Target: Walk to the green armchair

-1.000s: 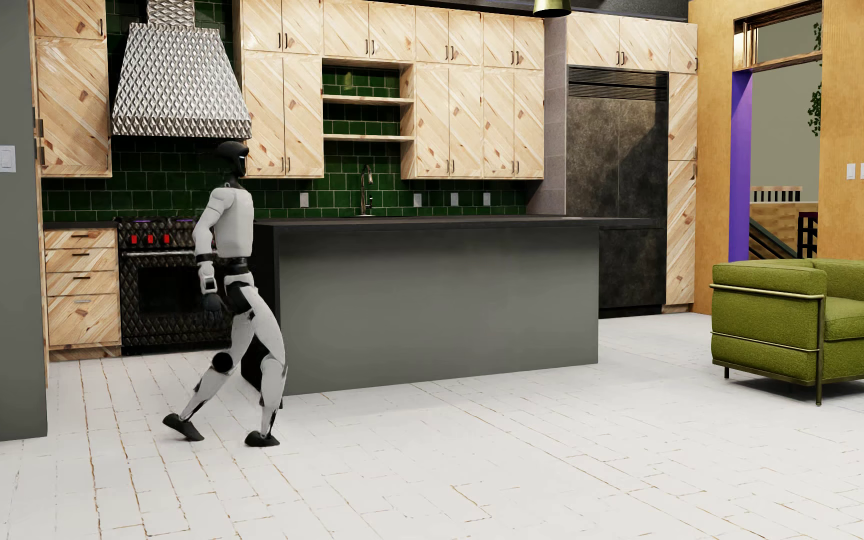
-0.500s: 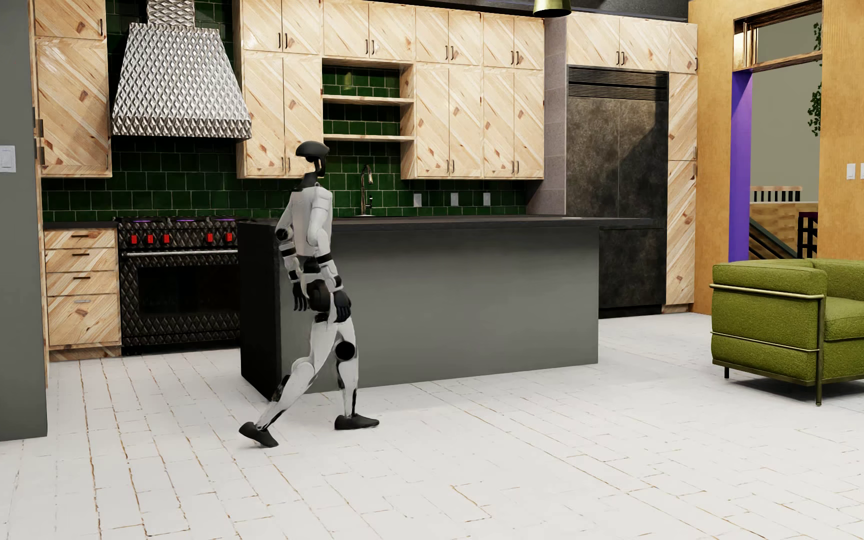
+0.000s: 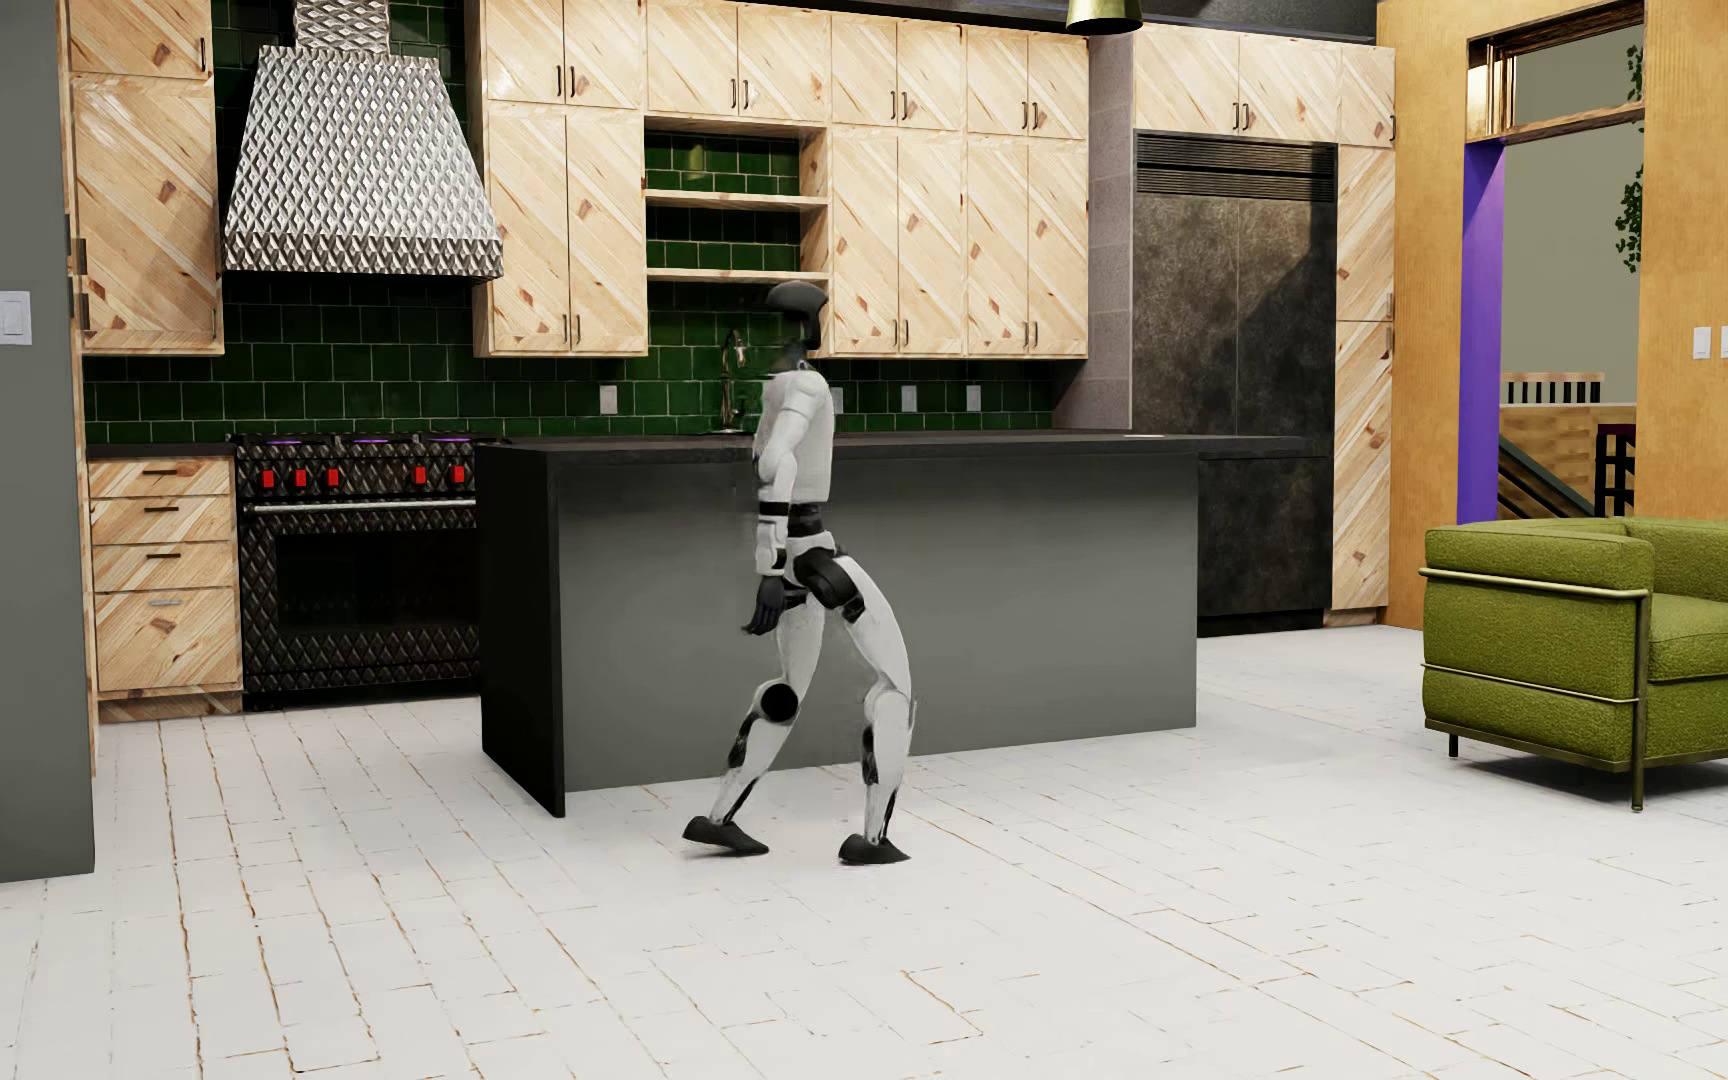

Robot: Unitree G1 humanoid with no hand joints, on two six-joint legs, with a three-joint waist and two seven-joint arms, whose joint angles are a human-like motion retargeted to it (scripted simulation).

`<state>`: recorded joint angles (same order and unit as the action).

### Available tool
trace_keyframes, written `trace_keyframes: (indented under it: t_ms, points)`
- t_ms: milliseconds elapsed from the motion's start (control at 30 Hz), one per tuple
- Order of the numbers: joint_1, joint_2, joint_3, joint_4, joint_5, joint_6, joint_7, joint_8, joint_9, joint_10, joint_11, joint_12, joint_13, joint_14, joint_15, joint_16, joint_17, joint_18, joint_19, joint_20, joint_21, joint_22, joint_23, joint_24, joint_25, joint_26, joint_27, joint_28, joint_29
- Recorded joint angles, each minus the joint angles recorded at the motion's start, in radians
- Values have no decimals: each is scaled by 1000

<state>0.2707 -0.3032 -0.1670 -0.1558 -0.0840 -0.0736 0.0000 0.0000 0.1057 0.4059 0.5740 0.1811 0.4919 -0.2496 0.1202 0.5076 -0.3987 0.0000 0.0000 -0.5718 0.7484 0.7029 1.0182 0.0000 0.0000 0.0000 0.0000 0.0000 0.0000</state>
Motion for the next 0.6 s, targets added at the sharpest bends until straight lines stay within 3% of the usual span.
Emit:
trace_keyframes:
  t_ms: [33, 67, 133, 200, 233, 267, 333, 367, 500, 533, 600]
  points:
    - [45, 20, -1, 8, 4, 5, 0, 0, 8, -2, -101, -14, 0, 5, 41, 3, 1, 0, 0, 33, -31, -48, -23, 0, 0, 0, 0, 0, 0]
    - [96, 30, 1, 22, 7, 13, 0, 0, 20, -8, -109, -18, -5, 18, 15, 3, -4, 0, 0, 47, -56, -87, -42, 0, 0, 0, 0, 0, 0]
    - [154, 0, -1, 49, 18, 29, 0, 0, 6, -16, -16, 13, -38, 88, 39, -7, -20, 0, 0, 43, -100, -116, -51, 0, 0, 0, 0, 0, 0]
    - [138, 41, -17, 102, 45, 70, 0, 0, -12, 55, 57, 58, -78, 322, -12, -49, -42, 0, 0, -47, -148, -15, -23, 0, 0, 0, 0, 0, 0]
    - [32, 88, -23, 118, 56, 83, 0, 0, -22, 203, 48, 62, -101, 472, -60, -69, -49, 0, 0, -141, -189, 62, -13, 0, 0, 0, 0, 0, 0]
    - [-128, 108, -9, 117, 66, 92, 0, 0, -41, 405, 32, 56, -123, 551, -98, -78, -51, 0, 0, -239, -232, 118, -22, 0, 0, 0, 0, 0, 0]
    - [-383, 182, 95, 98, 84, 85, 0, 0, -49, 690, -23, 92, -159, 561, -130, -70, -65, 0, 0, -333, -283, 148, -78, 0, 0, 0, 0, 0, 0]
    - [-469, 247, 141, 83, 82, 71, 0, 0, -49, 707, -67, 133, -174, 552, -125, -62, -71, 0, 0, -349, -307, 146, -109, 0, 0, 0, 0, 0, 0]
    - [-605, 434, 228, 29, 87, 61, 0, 0, -4, 233, -99, 218, -191, 638, -183, -67, -83, 0, 0, -463, -483, 199, -242, 0, 0, 0, 0, 0, 0]
    - [-602, 486, 225, 24, 97, 64, 0, 0, 4, 108, -108, 224, -185, 588, -209, -72, -85, 0, 0, -493, -490, 209, -261, 0, 0, 0, 0, 0, 0]
    - [-608, 571, 228, 36, 111, 58, 0, 0, -4, 21, -115, 240, -156, 265, -252, -71, -78, 0, 0, -471, -438, 199, -257, 0, 0, 0, 0, 0, 0]
